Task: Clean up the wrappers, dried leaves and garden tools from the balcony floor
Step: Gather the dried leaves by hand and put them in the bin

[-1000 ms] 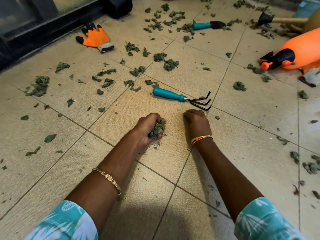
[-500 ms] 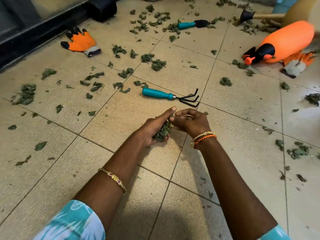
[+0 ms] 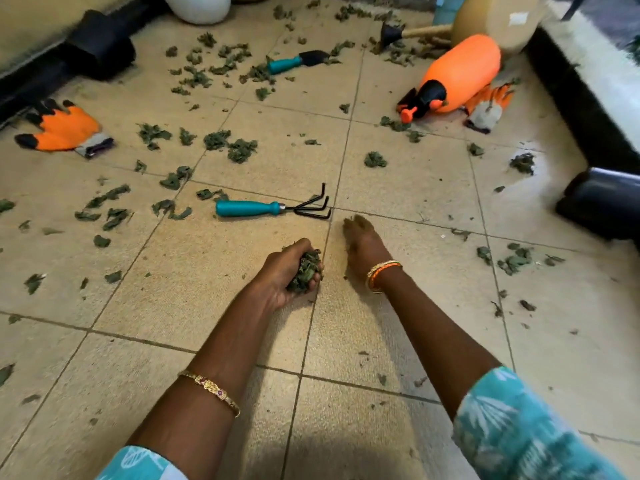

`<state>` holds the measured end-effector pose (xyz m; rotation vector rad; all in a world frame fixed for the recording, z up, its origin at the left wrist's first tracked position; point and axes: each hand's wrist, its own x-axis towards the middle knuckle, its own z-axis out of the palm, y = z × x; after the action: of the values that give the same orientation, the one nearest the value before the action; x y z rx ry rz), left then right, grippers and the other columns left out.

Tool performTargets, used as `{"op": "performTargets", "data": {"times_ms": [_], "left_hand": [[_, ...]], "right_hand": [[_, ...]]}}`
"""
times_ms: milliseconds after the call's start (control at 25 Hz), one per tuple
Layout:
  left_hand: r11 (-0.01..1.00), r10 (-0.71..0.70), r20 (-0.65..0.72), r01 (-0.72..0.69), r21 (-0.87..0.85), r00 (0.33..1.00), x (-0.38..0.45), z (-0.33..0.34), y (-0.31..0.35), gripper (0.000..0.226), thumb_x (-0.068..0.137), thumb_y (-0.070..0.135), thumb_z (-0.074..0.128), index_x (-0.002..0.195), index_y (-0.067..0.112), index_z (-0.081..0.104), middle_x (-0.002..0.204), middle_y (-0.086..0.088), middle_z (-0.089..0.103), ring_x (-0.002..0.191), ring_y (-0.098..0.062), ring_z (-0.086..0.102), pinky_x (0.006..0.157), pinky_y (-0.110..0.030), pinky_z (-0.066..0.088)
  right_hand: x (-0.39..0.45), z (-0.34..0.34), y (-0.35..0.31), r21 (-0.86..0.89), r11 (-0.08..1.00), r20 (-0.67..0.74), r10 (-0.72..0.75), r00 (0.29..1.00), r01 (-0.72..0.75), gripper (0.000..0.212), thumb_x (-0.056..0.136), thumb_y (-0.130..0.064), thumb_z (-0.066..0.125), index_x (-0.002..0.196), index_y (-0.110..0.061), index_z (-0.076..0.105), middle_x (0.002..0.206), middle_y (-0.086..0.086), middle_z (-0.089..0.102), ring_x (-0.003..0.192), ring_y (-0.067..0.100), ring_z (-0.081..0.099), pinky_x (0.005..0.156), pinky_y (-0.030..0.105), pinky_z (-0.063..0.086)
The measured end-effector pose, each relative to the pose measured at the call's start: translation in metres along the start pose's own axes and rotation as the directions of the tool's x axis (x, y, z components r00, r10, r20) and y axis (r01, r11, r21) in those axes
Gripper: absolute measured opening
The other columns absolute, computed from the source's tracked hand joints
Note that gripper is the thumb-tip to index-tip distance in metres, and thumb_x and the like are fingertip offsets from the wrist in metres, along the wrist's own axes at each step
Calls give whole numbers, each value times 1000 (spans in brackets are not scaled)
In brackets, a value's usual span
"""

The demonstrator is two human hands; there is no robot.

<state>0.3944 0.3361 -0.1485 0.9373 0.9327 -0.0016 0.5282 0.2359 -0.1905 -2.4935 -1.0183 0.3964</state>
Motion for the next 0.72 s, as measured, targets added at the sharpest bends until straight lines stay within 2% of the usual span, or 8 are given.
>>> {"op": "performTargets", "data": {"times_ms": [80, 160, 240, 360, 400, 480, 560, 720], "left_hand": [[1000, -1, -10, 1, 22, 1000, 4, 0, -1, 14, 91, 18, 53, 84, 7, 58, 67, -8, 61, 47, -12, 53, 39, -18, 44], [1000, -9, -16, 9, 27, 1000, 7, 0, -1, 15, 93, 16, 51, 85, 6, 60, 70, -8, 61, 46, -12, 53, 39, -18, 44], [999, -22, -6, 22, 27, 1000, 10, 3, -1, 17, 95, 15, 48, 90, 5, 61, 73, -8, 60, 44, -10, 52, 39, -17, 44], [999, -13, 1, 13, 47, 1000, 12, 9, -6, 16, 96, 15, 49, 96, 3, 61, 77, -9, 61, 44, -10, 53, 38, -18, 44], [996, -1, -8, 1, 86, 1000, 14, 10, -8, 16, 95, 16, 52, 96, 3, 63, 79, -10, 63, 45, -12, 54, 39, -19, 45], [980, 13, 1, -13, 201, 1000, 15, 18, -14, 22, 92, 25, 61, 98, 5, 66, 82, -10, 67, 51, -14, 58, 44, -21, 47], [956, 28, 44, -40, 290, 999, 14, 34, -20, 28, 88, 34, 66, 98, 8, 68, 83, -9, 70, 58, -16, 62, 52, -24, 51], [948, 119, 44, -127, 292, 992, 9, 67, -26, 16, 87, 28, 67, 85, 13, 66, 84, -11, 71, 67, -21, 65, 62, -27, 51]], "right_hand": [[4, 9, 4, -116, 991, -44, -74, 996, 69, 42, 92, -1, 45, 134, 0, 44, 143, 20, 36, 131, 34, 35, 104, 31, 33], [3, 16, 3, -132, 984, -153, -136, 979, 116, 26, 89, 2, 48, 111, 7, 61, 116, 24, 57, 106, 38, 54, 82, 31, 45], [1, 11, 3, -132, 982, -219, -160, 962, 133, 19, 84, 7, 52, 96, 7, 68, 97, 23, 64, 93, 36, 58, 74, 33, 48], [-10, -11, 1, 234, 969, -217, 128, 968, -76, 15, 79, 1, 66, 93, -2, 72, 93, 14, 70, 85, 20, 64, 78, 21, 48], [-19, -18, -2, 422, 895, -193, 245, 950, -145, 20, 75, 0, 72, 95, -5, 71, 89, 11, 70, 79, 15, 63, 74, 17, 48], [-42, -25, -9, 740, 644, -101, 389, 916, -192, 36, 69, 4, 76, 100, -11, 65, 82, 10, 68, 72, 15, 65, 67, 23, 55], [-62, -29, -11, 819, 544, -88, 435, 896, -184, 44, 70, 8, 74, 105, -13, 60, 79, 14, 67, 70, 21, 67, 67, 34, 59], [-75, -39, 4, 734, 650, -147, 431, 890, -194, 41, 75, 3, 71, 109, -17, 59, 77, 9, 68, 76, 22, 68, 74, 38, 58]]}}
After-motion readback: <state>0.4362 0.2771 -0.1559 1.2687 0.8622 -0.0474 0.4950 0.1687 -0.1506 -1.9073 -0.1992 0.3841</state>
